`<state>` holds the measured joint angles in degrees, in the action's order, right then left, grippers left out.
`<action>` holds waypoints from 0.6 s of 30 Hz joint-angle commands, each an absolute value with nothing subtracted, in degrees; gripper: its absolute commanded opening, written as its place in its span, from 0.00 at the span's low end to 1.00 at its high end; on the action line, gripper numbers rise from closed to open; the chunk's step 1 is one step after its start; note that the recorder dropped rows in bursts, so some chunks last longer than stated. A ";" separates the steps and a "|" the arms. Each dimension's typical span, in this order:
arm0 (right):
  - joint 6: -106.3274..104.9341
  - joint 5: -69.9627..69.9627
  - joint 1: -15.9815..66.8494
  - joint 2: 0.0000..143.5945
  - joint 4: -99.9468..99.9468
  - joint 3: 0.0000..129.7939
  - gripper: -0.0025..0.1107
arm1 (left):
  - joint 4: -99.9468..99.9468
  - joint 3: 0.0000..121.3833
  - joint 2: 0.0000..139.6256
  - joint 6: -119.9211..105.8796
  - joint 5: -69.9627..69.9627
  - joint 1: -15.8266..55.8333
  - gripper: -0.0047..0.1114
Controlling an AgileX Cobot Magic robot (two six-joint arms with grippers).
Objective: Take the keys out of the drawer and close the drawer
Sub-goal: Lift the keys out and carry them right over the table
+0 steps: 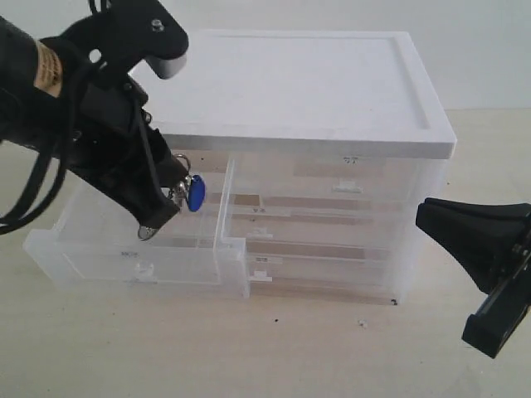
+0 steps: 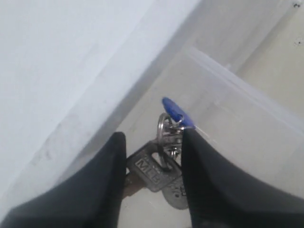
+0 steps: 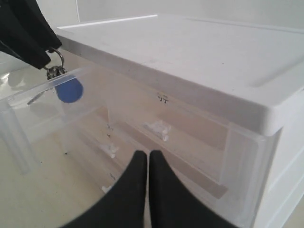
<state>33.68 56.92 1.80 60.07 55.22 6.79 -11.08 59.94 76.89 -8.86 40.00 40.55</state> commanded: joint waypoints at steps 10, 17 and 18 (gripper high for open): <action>33.72 57.38 1.80 60.15 54.69 7.14 0.02 | 5.21 60.35 62.40 -22.60 35.77 40.67 0.08; 33.72 57.13 1.80 60.15 54.71 7.14 0.02 | 39.34 60.72 64.46 -52.54 31.73 40.67 0.08; 33.72 57.00 1.80 60.15 54.71 7.14 0.02 | 39.98 60.72 65.85 -53.24 30.78 40.67 0.08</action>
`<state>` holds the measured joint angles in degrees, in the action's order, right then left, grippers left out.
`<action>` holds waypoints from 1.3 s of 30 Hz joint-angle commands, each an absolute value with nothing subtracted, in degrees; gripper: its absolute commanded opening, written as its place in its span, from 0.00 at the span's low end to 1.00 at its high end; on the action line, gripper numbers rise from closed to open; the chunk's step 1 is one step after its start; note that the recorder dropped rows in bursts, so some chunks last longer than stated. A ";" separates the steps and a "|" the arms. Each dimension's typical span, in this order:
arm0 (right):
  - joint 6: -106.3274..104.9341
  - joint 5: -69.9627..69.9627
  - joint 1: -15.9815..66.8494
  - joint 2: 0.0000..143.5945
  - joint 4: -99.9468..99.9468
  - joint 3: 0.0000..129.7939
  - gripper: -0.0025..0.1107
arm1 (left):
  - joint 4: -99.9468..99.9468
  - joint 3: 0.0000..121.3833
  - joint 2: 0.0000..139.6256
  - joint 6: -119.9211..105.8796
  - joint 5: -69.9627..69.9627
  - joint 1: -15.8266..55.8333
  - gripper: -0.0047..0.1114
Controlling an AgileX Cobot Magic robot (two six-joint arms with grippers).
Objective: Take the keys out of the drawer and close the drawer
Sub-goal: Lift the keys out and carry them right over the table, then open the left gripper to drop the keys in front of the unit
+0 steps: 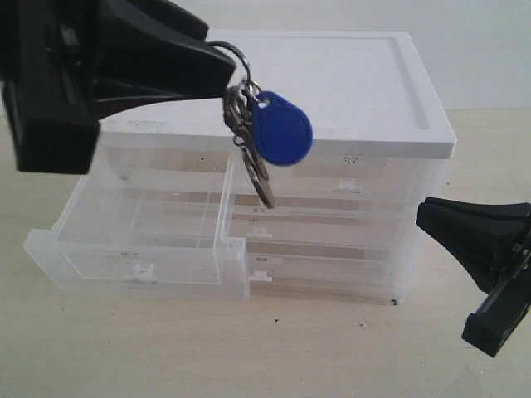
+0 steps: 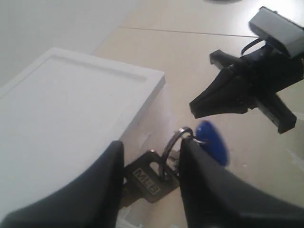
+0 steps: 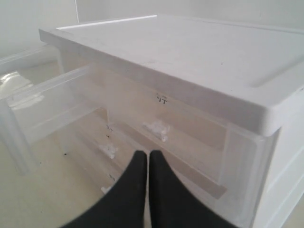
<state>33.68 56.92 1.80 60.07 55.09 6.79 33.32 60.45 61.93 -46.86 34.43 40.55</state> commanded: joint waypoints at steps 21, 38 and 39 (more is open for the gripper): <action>33.72 57.05 1.80 60.15 54.69 7.14 0.02 | 39.57 60.72 79.98 -56.56 24.01 40.54 0.15; 33.72 57.05 1.80 60.15 54.69 7.14 0.02 | 38.47 60.72 79.98 -56.56 24.85 40.54 0.45; 33.72 57.05 1.80 60.15 54.69 7.14 0.02 | 38.47 60.72 79.84 -56.56 24.85 40.54 0.45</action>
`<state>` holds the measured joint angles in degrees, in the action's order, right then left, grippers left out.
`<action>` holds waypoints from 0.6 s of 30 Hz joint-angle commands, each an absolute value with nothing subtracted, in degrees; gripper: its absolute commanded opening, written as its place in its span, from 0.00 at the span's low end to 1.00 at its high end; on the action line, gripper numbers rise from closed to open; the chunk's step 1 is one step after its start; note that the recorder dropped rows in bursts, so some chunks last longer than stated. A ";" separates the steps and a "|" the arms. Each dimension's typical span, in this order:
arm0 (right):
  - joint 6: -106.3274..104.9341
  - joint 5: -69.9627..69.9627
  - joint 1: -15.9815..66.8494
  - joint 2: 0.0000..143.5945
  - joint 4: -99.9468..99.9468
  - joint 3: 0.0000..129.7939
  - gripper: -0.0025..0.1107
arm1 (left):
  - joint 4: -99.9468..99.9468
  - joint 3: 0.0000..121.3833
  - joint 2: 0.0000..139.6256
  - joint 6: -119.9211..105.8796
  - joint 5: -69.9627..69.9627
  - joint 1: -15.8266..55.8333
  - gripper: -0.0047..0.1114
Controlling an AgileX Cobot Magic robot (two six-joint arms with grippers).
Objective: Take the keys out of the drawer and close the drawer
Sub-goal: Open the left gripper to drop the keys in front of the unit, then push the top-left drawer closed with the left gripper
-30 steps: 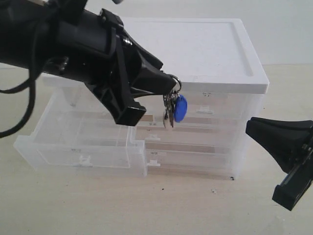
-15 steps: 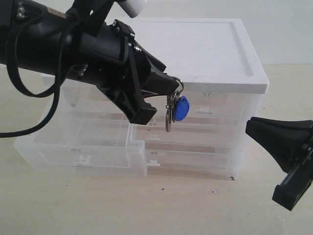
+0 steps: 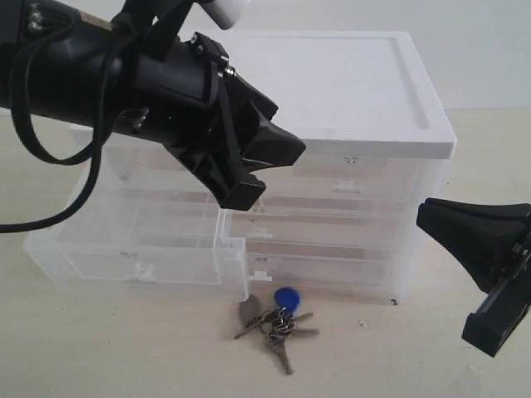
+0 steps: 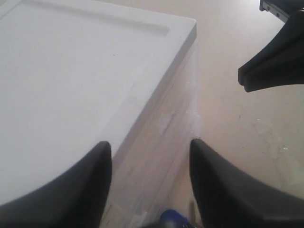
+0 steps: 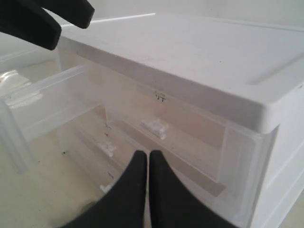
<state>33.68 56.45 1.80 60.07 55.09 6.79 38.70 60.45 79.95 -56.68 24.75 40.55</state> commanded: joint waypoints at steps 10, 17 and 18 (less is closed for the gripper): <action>33.72 56.94 1.80 60.15 54.69 7.14 0.02 | 37.85 60.72 71.27 -55.22 39.05 40.74 0.08; 33.94 56.94 1.80 60.15 54.69 7.14 0.02 | 26.08 58.07 62.29 -43.29 58.74 40.74 0.08; 33.94 56.94 1.80 60.15 54.69 7.14 0.02 | 24.28 56.27 61.87 -41.80 59.60 40.74 0.08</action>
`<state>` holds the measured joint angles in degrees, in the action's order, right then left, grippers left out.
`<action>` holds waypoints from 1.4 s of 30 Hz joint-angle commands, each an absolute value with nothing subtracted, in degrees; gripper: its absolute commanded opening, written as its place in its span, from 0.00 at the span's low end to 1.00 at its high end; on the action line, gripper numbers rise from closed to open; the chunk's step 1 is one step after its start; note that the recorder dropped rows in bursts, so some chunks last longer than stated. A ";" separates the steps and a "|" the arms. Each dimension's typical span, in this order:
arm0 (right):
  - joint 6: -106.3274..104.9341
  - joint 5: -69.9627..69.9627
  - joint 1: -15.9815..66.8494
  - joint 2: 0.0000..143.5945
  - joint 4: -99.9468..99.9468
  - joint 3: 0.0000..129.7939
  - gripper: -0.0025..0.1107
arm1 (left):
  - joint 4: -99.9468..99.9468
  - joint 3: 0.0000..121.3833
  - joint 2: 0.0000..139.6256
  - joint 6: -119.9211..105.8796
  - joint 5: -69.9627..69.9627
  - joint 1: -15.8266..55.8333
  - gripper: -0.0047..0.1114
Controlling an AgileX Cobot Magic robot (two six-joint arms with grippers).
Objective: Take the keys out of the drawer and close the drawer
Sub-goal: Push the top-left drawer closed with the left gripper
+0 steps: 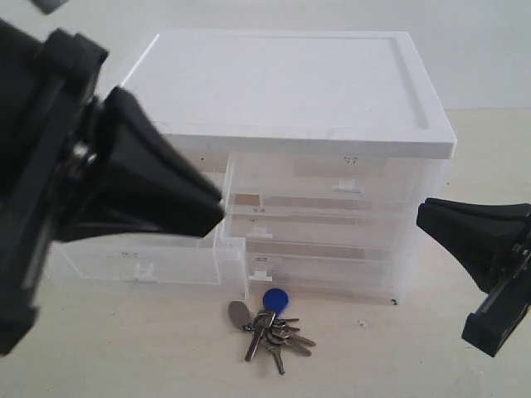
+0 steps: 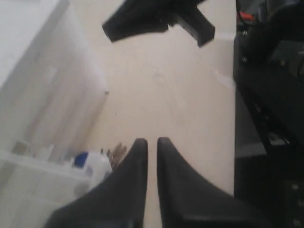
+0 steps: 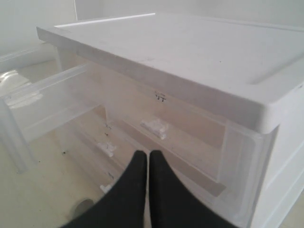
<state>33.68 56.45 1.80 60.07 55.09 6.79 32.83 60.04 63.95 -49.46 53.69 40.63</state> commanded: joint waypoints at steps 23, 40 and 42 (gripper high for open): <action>34.41 57.43 1.80 60.15 55.64 7.14 0.02 | -11.62 45.21 66.37 -16.59 31.75 42.67 0.08; 34.53 57.43 1.80 60.15 56.17 7.14 0.02 | -40.47 45.36 73.82 6.96 24.94 42.52 0.08; 34.53 57.43 1.80 60.15 56.29 7.14 0.02 | -45.55 45.36 74.63 11.89 24.96 42.52 0.08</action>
<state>34.52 56.88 1.80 60.07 55.95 6.79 -37.54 45.09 73.48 3.91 26.42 42.44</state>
